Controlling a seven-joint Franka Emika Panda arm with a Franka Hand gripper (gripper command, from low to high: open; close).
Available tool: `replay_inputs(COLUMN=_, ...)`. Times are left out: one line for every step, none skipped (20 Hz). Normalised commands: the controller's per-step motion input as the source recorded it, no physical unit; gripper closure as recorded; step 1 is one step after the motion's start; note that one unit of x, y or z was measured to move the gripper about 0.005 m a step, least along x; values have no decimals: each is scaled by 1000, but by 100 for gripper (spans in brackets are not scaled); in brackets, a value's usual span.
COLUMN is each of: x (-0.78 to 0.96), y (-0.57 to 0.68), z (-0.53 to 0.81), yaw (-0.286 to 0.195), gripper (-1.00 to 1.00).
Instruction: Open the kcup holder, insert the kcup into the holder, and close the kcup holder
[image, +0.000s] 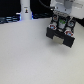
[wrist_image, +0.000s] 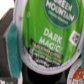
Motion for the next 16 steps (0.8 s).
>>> replay_inputs(x=13, y=-22, z=-48, yaw=43, gripper=-100)
replay_inputs(x=19, y=-34, z=-55, yaw=47, gripper=-100)
replay_inputs(x=26, y=26, z=-87, yaw=67, gripper=100)
replay_inputs(x=-29, y=5, z=-90, yaw=41, gripper=100)
replay_inputs(x=-47, y=2, z=-85, yaw=36, gripper=100)
replay_inputs(x=14, y=-35, z=-40, yaw=64, gripper=-100)
replay_inputs(x=-8, y=-45, z=-39, yaw=65, gripper=-100)
replay_inputs(x=56, y=-8, z=-35, yaw=54, gripper=-100)
replay_inputs(x=14, y=37, z=-48, yaw=23, gripper=100)
replay_inputs(x=76, y=134, z=67, yaw=25, gripper=100)
replay_inputs(x=43, y=163, z=71, yaw=43, gripper=100)
replay_inputs(x=104, y=-57, z=330, yaw=62, gripper=-100)
replay_inputs(x=134, y=-31, z=496, yaw=82, gripper=-100)
replay_inputs(x=123, y=-36, z=481, yaw=96, gripper=-100)
replay_inputs(x=189, y=-112, z=552, yaw=104, gripper=-100)
replay_inputs(x=281, y=-210, z=600, yaw=75, gripper=-100)
